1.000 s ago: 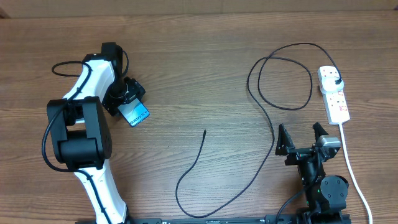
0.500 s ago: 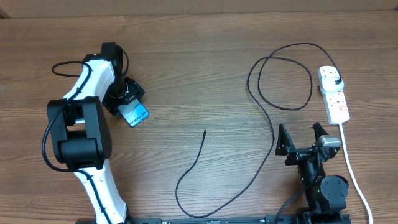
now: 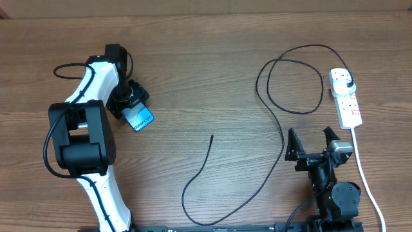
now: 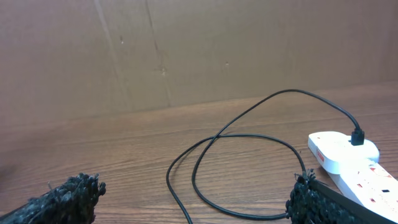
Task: Plug charger to phone and switch on socket
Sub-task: 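Close the left gripper on the phone's long edges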
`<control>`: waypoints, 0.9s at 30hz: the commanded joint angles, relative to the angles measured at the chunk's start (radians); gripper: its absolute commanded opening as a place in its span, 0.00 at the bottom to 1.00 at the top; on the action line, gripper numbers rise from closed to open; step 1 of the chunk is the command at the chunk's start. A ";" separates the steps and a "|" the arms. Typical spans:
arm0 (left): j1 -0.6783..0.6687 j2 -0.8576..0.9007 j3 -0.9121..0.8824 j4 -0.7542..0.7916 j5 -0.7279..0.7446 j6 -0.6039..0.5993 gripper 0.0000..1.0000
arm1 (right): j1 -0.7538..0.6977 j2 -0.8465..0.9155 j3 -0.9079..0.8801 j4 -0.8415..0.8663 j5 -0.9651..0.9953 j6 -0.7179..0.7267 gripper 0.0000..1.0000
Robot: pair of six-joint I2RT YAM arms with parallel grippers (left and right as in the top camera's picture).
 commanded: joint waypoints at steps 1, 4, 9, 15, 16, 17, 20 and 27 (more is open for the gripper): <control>-0.001 0.002 -0.018 -0.003 -0.036 0.019 0.74 | -0.006 -0.010 -0.011 0.006 0.015 0.003 1.00; -0.001 0.002 -0.018 -0.003 -0.036 0.019 0.70 | -0.006 -0.010 -0.011 0.006 0.015 0.003 1.00; -0.002 0.002 -0.018 -0.003 -0.036 0.019 0.57 | -0.006 -0.010 -0.011 0.006 0.015 0.003 1.00; -0.001 0.002 -0.019 -0.003 -0.037 0.019 0.37 | -0.006 -0.010 -0.011 0.006 0.015 0.003 1.00; -0.001 0.002 -0.018 -0.003 -0.037 0.019 0.34 | -0.006 -0.010 -0.011 0.006 0.015 0.003 1.00; -0.002 0.002 -0.018 -0.003 -0.036 0.019 0.33 | -0.006 -0.010 -0.011 0.006 0.015 0.003 1.00; -0.002 0.002 -0.018 -0.003 -0.037 0.019 0.25 | -0.006 -0.010 -0.011 0.006 0.015 0.003 1.00; -0.001 0.002 -0.018 0.001 -0.036 0.019 0.04 | -0.006 -0.010 -0.011 0.006 0.015 0.003 1.00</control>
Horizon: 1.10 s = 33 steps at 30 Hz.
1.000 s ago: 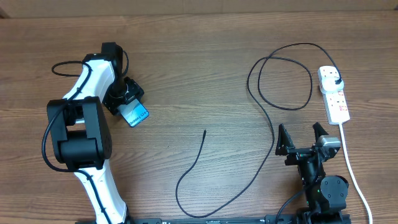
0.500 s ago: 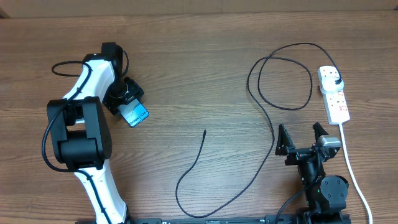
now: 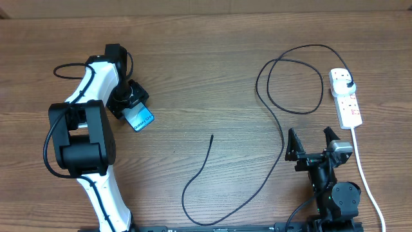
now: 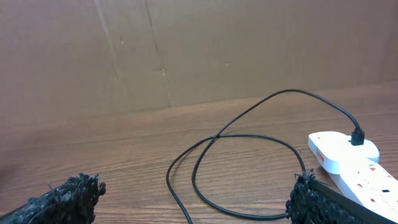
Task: Plug charger to phone and switch on socket
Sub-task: 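Close the left gripper on the phone's long edges, then lift the phone with the left gripper and tilt it upright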
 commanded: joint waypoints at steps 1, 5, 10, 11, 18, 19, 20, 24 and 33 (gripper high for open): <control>-0.001 0.002 -0.018 0.001 -0.036 0.019 0.04 | -0.006 -0.010 -0.011 0.006 0.016 0.003 1.00; -0.002 0.002 -0.018 0.002 -0.036 0.019 0.04 | -0.006 -0.010 -0.011 0.006 0.016 0.003 1.00; -0.001 0.002 -0.018 0.001 -0.036 0.020 0.04 | -0.006 -0.010 -0.011 0.006 0.016 0.003 1.00; -0.001 0.002 -0.018 0.000 -0.036 0.020 0.04 | -0.006 -0.010 -0.011 0.006 0.016 0.003 1.00; -0.005 0.000 0.014 -0.029 -0.033 0.020 0.04 | -0.006 -0.010 -0.011 0.006 0.016 0.003 1.00; -0.006 0.000 0.027 -0.041 -0.033 0.020 0.04 | -0.006 -0.010 -0.011 0.006 0.016 0.003 1.00; -0.007 0.000 0.039 -0.051 -0.033 0.020 0.04 | -0.006 -0.010 -0.011 0.006 0.016 0.003 1.00; -0.007 0.000 0.094 -0.095 -0.034 0.020 0.04 | -0.006 -0.010 -0.011 0.006 0.016 0.003 1.00; -0.018 0.000 0.208 -0.173 -0.024 0.020 0.04 | -0.006 -0.010 -0.011 0.006 0.016 0.003 1.00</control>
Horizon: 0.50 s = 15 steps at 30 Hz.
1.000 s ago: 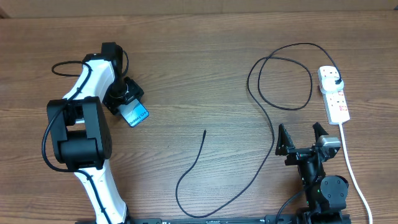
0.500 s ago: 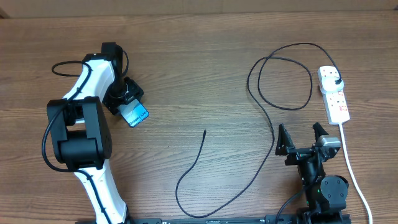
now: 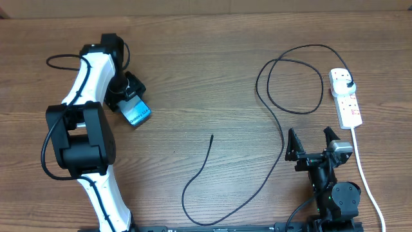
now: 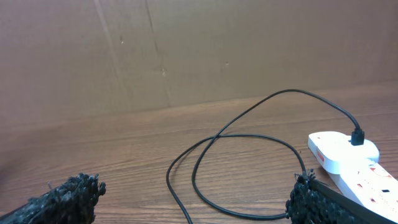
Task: Plug charger to phone and switch on socket
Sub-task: 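Lift the phone with the left gripper and tilt it upright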
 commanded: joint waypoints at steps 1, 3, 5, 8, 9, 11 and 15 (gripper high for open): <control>-0.019 0.000 0.060 -0.023 0.003 0.020 0.04 | -0.006 -0.010 -0.011 0.006 0.016 0.003 1.00; -0.027 0.000 0.075 -0.034 0.028 0.020 0.04 | -0.006 -0.010 -0.011 0.006 0.016 0.003 1.00; -0.037 0.000 0.090 -0.043 0.070 0.020 0.04 | -0.006 -0.010 -0.011 0.006 0.016 0.003 1.00; -0.053 0.000 0.119 -0.047 0.156 0.019 0.04 | -0.006 -0.010 -0.011 0.006 0.016 0.003 1.00; -0.060 0.000 0.128 -0.047 0.184 0.019 0.04 | -0.006 -0.010 -0.011 0.006 0.016 0.003 1.00; -0.074 0.000 0.147 -0.051 0.249 0.019 0.05 | -0.006 -0.010 -0.011 0.006 0.016 0.003 1.00; -0.104 0.000 0.169 -0.051 0.391 0.010 0.04 | -0.006 -0.010 -0.011 0.006 0.016 0.003 1.00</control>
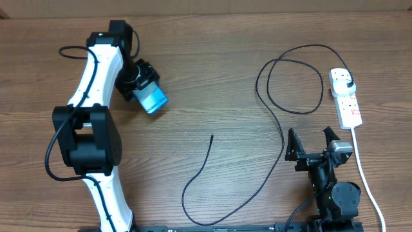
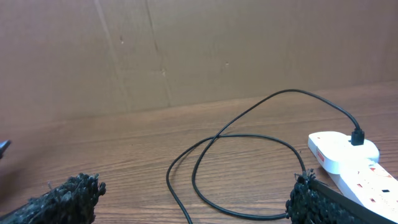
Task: Plug charger to phone and switch on socket
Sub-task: 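Lift the phone with the left gripper and tilt it upright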
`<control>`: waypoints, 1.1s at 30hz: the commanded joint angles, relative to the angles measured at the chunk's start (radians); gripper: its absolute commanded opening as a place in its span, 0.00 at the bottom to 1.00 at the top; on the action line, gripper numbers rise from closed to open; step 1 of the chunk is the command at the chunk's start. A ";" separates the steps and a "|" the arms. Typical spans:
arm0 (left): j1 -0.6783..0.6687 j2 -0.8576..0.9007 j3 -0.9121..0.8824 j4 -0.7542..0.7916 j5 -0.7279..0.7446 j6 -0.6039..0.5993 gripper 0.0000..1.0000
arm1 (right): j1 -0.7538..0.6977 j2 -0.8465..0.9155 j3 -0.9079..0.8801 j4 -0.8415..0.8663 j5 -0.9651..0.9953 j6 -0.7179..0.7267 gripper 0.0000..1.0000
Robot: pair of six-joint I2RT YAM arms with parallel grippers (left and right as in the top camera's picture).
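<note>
A blue phone (image 1: 155,102) is off the table at the upper left, with my left gripper (image 1: 147,94) shut on it. The black charger cable (image 1: 280,132) runs from its plug in the white socket strip (image 1: 347,103), loops at the right, and ends at a free tip (image 1: 212,136) near the table's middle. The left gripper with the phone is up and to the left of that tip. My right gripper (image 1: 312,143) rests open near the front right, empty. In the right wrist view, the cable loop (image 2: 242,168) and the socket strip (image 2: 348,158) lie ahead of its padded fingers (image 2: 65,198).
The strip's white lead (image 1: 364,174) runs down the table's right side past the right arm's base. A brown cardboard wall (image 2: 186,50) stands behind the table. The cable's long curve (image 1: 193,206) sweeps toward the front edge.
My left gripper has moved right and slightly back with the phone, which is now turned so less of its blue face shows. The right arm and the cable have not moved.
At first my left gripper held the blue phone at the left of the table and stayed there. Then it shifted slightly back and left. Now it holds the phone farther right, nearer the cable's free tip. The right gripper has stayed open and still.
</note>
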 commanded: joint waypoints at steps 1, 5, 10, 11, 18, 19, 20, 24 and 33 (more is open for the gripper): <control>-0.032 0.000 0.043 -0.002 0.196 0.006 0.04 | -0.006 -0.010 -0.011 0.006 0.016 0.003 1.00; -0.062 0.000 0.043 -0.003 0.303 -0.039 0.04 | -0.006 -0.010 -0.011 0.006 0.016 0.003 1.00; -0.090 0.000 0.043 -0.006 0.457 -0.053 0.04 | -0.006 -0.010 -0.011 0.006 0.016 0.003 1.00; -0.095 0.000 0.043 -0.010 0.491 -0.060 0.04 | -0.006 -0.010 -0.011 0.006 0.016 0.003 1.00; -0.107 0.000 0.043 -0.084 0.623 -0.093 0.04 | -0.006 -0.010 -0.011 0.006 0.016 0.003 1.00; -0.107 0.000 0.043 -0.098 0.638 -0.093 0.04 | -0.006 -0.010 -0.011 0.006 0.016 0.003 1.00; -0.107 0.000 0.043 -0.111 0.649 -0.093 0.04 | -0.006 -0.010 -0.011 0.006 0.016 0.003 1.00; -0.107 0.000 0.043 -0.150 0.716 -0.093 0.04 | -0.006 -0.010 -0.011 0.006 0.016 0.003 1.00; -0.107 0.000 0.043 -0.164 0.946 -0.093 0.04 | -0.006 -0.010 -0.011 0.006 0.016 0.003 1.00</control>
